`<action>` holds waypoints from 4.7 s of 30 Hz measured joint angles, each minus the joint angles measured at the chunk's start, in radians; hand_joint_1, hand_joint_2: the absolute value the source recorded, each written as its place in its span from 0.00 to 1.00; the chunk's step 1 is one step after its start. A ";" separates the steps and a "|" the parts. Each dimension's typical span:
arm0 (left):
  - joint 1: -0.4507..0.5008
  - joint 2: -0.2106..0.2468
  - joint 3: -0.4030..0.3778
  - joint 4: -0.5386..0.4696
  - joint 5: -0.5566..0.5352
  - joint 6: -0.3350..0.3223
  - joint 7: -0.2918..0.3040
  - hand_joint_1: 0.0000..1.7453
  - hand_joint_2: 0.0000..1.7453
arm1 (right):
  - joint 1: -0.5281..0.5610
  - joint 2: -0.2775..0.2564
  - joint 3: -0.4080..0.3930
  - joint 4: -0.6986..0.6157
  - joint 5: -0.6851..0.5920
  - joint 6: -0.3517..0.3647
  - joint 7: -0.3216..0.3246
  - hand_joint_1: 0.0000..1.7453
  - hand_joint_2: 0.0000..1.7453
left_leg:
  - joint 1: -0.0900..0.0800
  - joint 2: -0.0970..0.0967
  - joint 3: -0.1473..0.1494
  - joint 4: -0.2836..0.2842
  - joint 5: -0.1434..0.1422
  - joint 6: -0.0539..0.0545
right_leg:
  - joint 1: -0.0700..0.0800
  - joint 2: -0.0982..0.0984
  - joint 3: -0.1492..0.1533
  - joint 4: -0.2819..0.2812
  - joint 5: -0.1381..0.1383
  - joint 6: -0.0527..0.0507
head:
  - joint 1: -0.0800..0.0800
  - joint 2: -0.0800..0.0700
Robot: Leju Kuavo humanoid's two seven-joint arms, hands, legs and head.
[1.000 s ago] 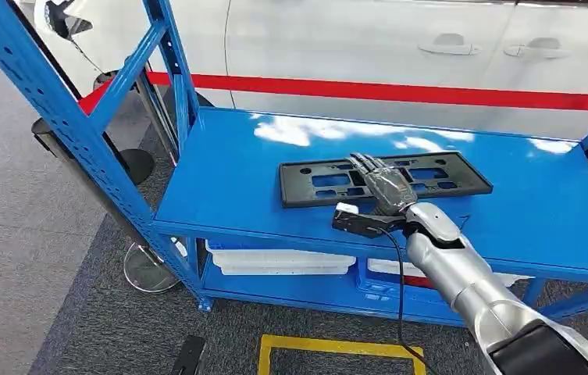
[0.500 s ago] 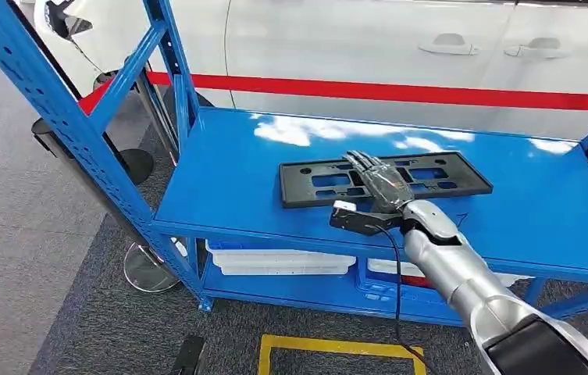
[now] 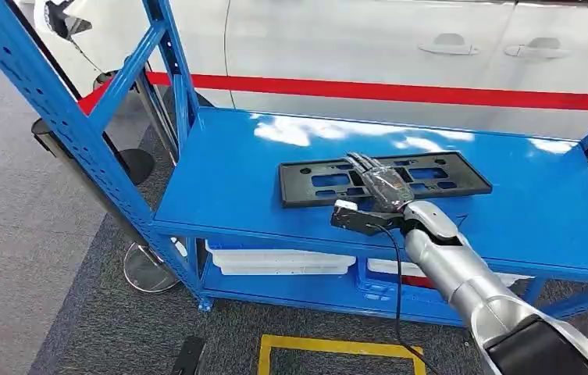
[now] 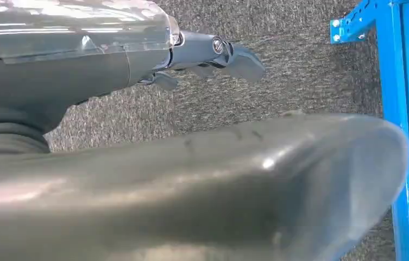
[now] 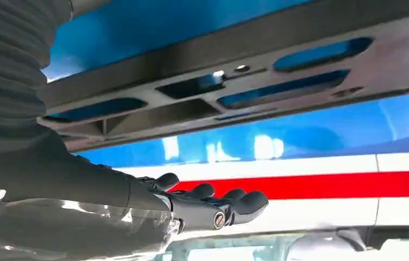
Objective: Take the parts from the cabinet and place them on the table.
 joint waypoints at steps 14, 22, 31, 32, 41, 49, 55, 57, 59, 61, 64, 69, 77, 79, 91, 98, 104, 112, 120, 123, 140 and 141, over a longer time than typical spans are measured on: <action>-0.002 -0.008 0.000 0.000 0.009 -0.005 -0.002 0.00 0.00 | -0.044 0.091 0.054 -0.004 0.024 0.049 0.029 0.00 1.00 | 0.000 0.000 0.000 0.000 0.000 0.000 | 0.000 0.000 0.000 0.000 0.000 0.000 | 0.000 0.000; 0.002 -0.008 0.006 0.000 0.018 -0.003 -0.002 0.00 0.00 | -0.067 0.124 0.069 0.005 0.015 0.058 0.029 0.00 1.00 | 0.000 0.000 0.000 0.000 0.000 0.000 | 0.000 0.000 0.000 0.000 0.000 0.000 | 0.000 0.000; 0.003 -0.011 0.008 0.000 0.011 -0.006 0.003 0.00 0.00 | -0.073 0.134 0.070 0.006 0.018 0.056 0.043 0.00 1.00 | 0.000 0.000 0.000 0.000 0.000 0.000 | 0.000 0.000 0.000 0.000 0.000 0.000 | 0.000 0.000; 0.003 -0.012 0.008 0.000 0.010 -0.006 0.004 0.00 0.00 | -0.074 0.134 0.070 0.006 0.018 0.057 0.046 0.00 1.00 | 0.000 0.000 0.000 0.000 0.000 0.000 | 0.000 0.000 0.000 0.000 0.000 0.000 | 0.000 0.000; 0.003 -0.014 0.008 0.000 0.011 0.000 0.009 0.00 0.00 | -0.072 0.132 0.070 0.015 -0.021 0.072 0.014 0.00 1.00 | 0.001 0.000 0.000 0.000 0.000 0.000 | 0.000 0.000 -0.001 0.000 0.000 0.000 | 0.000 0.000; 0.003 -0.014 0.008 0.000 0.015 0.000 0.003 0.00 0.00 | -0.064 0.121 0.072 0.044 -0.015 0.072 0.029 0.00 1.00 | 0.001 0.000 0.000 0.000 0.000 0.000 | 0.000 0.000 -0.001 0.000 0.000 0.000 | 0.000 0.000; 0.007 -0.014 0.015 0.000 0.023 -0.003 -0.010 0.00 0.00 | -0.065 0.121 0.099 0.105 0.023 0.064 0.044 0.00 1.00 | 0.001 0.000 0.000 0.000 0.000 0.000 | 0.000 0.000 0.000 0.000 0.000 0.000 | 0.000 0.000; 0.010 -0.014 0.018 0.000 0.025 -0.005 -0.011 0.00 0.00 | -0.066 0.121 0.105 0.126 0.021 0.063 0.062 0.00 1.00 | 0.001 0.000 0.000 0.000 0.000 0.000 | 0.000 0.000 0.000 0.000 0.000 0.000 | 0.000 0.000; 0.013 -0.013 0.020 0.000 0.024 -0.007 -0.013 0.00 0.00 | -0.069 0.122 0.105 0.152 0.005 0.059 0.066 0.00 1.00 | 0.001 0.000 0.000 0.000 0.000 0.000 | 0.000 0.000 0.000 0.000 0.000 0.000 | 0.000 0.000; 0.015 -0.013 0.020 0.000 0.024 -0.007 -0.013 0.00 0.00 | -0.074 0.122 0.105 0.175 -0.009 0.052 0.067 0.00 1.00 | 0.001 0.000 0.000 0.000 0.000 0.000 | 0.000 0.000 0.000 0.000 0.000 0.000 | 0.000 0.000; 0.017 -0.012 0.021 0.000 0.024 -0.006 -0.013 0.00 0.00 | -0.080 0.121 0.105 0.205 -0.020 0.043 0.067 0.00 1.00 | 0.001 0.000 0.000 0.000 0.000 0.000 | 0.000 0.000 -0.001 0.000 0.000 0.000 | 0.000 0.000; 0.021 -0.008 0.023 0.000 0.029 -0.003 -0.015 0.00 0.00 | -0.095 0.112 0.104 0.233 -0.022 0.043 0.066 0.00 1.00 | 0.001 0.000 0.001 0.000 0.000 0.000 | 0.000 0.000 0.000 0.000 0.000 0.000 | 0.000 0.000; 0.030 -0.005 0.028 0.000 0.039 -0.003 -0.022 0.00 0.00 | -0.099 0.092 0.102 0.254 -0.041 0.040 0.024 0.00 1.00 | 0.001 0.000 0.001 0.000 0.000 0.000 | 0.000 0.000 -0.001 0.000 0.000 0.000 | 0.000 0.000; 0.031 -0.005 0.029 0.000 0.039 -0.003 -0.023 0.00 0.00 | -0.098 0.089 0.102 0.256 -0.044 0.036 0.015 0.00 1.00 | 0.001 0.000 0.001 0.000 0.000 0.000 | 0.000 0.000 -0.001 0.000 0.000 0.000 | 0.000 0.000; 0.037 -0.005 0.029 0.000 0.038 0.003 -0.023 0.00 0.00 | -0.090 0.076 0.099 0.263 -0.077 0.049 -0.003 1.00 1.00 | 0.001 0.000 0.001 0.000 0.000 0.000 | 0.000 0.000 -0.001 0.000 0.000 0.000 | 0.000 0.000; 0.043 -0.005 0.030 0.000 0.039 0.005 -0.028 0.00 0.00 | -0.089 0.056 0.098 0.263 -0.077 0.029 -0.029 1.00 1.00 | 0.001 0.000 0.002 0.000 0.000 0.000 | 0.000 0.000 0.000 0.000 0.000 0.000 | 0.000 0.000; 0.043 -0.005 0.031 0.000 0.039 0.002 -0.028 0.00 0.00 | -0.085 0.033 0.092 0.255 -0.095 0.025 -0.053 1.00 1.00 | 0.001 0.000 0.004 0.000 0.000 0.000 | 0.000 0.000 0.002 0.000 0.000 0.000 | 0.000 0.000; 0.043 -0.006 0.031 0.000 0.035 -0.001 -0.028 0.00 0.00 | -0.054 -0.012 0.076 0.217 -0.134 0.013 -0.089 1.00 1.00 | 0.001 -0.001 0.008 0.000 0.000 0.000 | 0.000 -0.002 0.007 0.000 -0.001 -0.001 | 0.000 0.000; 0.038 -0.005 0.031 0.000 0.029 -0.011 -0.033 0.00 0.00 | -0.045 -0.039 0.072 0.181 0.015 -0.245 0.008 1.00 1.00 | 0.000 -0.001 0.007 0.001 0.002 0.000 | 0.000 -0.002 0.007 0.000 0.002 0.000 | 0.000 0.000; 0.026 -0.004 0.031 0.000 0.029 -0.023 -0.039 0.00 0.00 | -0.086 -0.049 0.072 0.156 0.088 -0.348 0.049 1.00 1.00 | -0.001 0.000 0.006 0.001 0.002 0.000 | 0.000 0.000 0.005 0.001 0.002 0.001 | 0.000 0.000; -0.016 0.002 0.021 0.000 -0.007 0.005 -0.029 0.00 0.00 | -0.231 -0.058 0.042 0.026 0.104 -0.301 0.039 1.00 1.00 | 0.000 0.000 0.004 0.001 0.002 -0.001 | 0.000 -0.001 0.003 0.003 0.000 -0.001 | 0.000 0.000; -0.018 0.002 0.020 0.000 -0.009 0.006 -0.029 0.00 0.00 | -0.227 -0.058 0.041 0.026 0.104 -0.301 0.038 1.00 1.00 | 0.000 0.000 0.004 0.001 0.002 -0.001 | 0.000 -0.001 0.003 0.003 0.000 -0.001 | 0.000 0.000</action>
